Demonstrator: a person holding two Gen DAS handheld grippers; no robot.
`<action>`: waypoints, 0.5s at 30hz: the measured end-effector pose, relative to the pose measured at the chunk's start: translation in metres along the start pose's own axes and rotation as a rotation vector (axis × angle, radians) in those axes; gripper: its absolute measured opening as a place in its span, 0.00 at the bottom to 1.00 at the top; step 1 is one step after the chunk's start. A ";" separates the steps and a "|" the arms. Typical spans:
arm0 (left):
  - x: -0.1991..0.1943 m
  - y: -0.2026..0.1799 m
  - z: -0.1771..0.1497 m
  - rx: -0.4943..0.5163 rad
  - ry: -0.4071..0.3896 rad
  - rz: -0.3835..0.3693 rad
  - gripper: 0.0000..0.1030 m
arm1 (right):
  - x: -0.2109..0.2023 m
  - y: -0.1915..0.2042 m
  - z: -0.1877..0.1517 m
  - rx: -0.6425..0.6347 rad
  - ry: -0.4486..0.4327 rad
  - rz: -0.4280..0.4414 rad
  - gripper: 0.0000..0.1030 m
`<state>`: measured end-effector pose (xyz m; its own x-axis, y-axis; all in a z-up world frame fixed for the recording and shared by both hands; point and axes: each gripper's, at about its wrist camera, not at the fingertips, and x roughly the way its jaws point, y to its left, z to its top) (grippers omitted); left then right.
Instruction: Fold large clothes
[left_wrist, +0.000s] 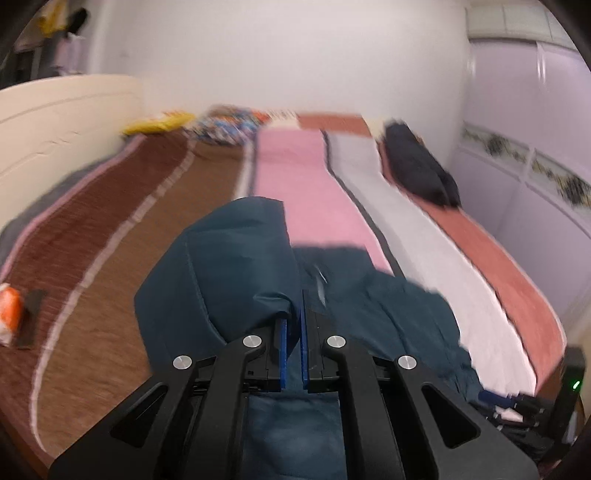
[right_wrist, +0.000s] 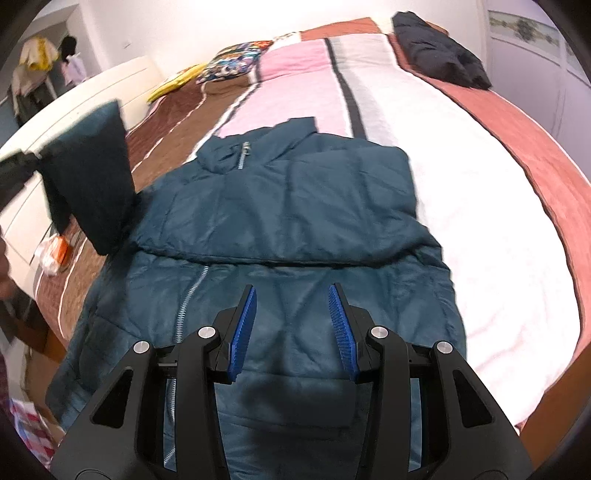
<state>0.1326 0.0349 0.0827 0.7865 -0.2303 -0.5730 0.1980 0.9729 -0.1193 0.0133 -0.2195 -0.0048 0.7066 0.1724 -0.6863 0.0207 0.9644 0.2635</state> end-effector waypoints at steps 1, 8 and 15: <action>0.013 -0.006 -0.007 0.015 0.032 -0.006 0.05 | 0.000 -0.004 -0.002 0.009 0.001 -0.003 0.40; 0.076 -0.047 -0.064 0.107 0.213 0.004 0.06 | 0.003 -0.024 -0.008 0.058 0.013 -0.002 0.40; 0.091 -0.045 -0.091 0.070 0.319 -0.045 0.56 | 0.010 -0.027 -0.009 0.072 0.037 0.010 0.40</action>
<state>0.1424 -0.0278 -0.0382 0.5556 -0.2442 -0.7948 0.2765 0.9558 -0.1003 0.0132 -0.2417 -0.0250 0.6806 0.1909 -0.7073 0.0655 0.9457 0.3183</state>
